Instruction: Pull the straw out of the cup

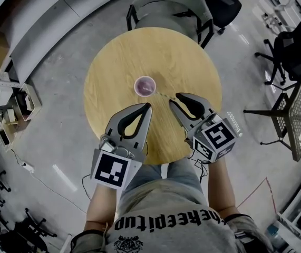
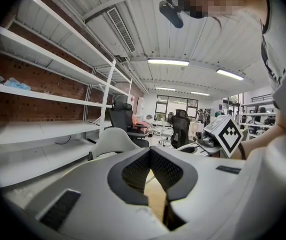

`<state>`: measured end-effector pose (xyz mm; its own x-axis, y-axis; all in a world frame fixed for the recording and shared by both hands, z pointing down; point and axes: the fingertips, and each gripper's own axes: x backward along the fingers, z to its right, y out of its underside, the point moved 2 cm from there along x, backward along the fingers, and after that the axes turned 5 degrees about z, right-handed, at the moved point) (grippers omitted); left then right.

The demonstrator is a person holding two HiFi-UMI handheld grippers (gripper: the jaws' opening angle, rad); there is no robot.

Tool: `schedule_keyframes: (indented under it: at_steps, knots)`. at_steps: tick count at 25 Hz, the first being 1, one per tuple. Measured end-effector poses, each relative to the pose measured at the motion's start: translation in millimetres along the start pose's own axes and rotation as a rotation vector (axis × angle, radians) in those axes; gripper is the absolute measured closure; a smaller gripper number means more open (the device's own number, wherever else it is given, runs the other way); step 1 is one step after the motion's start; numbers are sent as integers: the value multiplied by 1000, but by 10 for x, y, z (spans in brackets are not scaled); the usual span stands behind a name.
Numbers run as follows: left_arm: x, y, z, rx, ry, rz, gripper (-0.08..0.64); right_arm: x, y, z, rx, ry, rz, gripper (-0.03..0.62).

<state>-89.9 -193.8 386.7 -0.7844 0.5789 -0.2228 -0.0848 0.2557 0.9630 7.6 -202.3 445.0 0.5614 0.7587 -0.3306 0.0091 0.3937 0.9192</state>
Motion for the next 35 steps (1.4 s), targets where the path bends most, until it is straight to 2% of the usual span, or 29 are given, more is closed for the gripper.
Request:
schedule_keyframes:
  at_steps: [26, 31, 35]
  knots:
    - [68, 149, -282, 27, -36, -33, 541, -478, 324, -37, -33, -30, -78, 474]
    - [89, 172, -329, 32, -43, -39, 541, -529, 343, -24, -11, -2, -92, 538]
    - [105, 179, -336, 30, -46, -36, 541, -534, 324, -44, -4, -2, -86, 545]
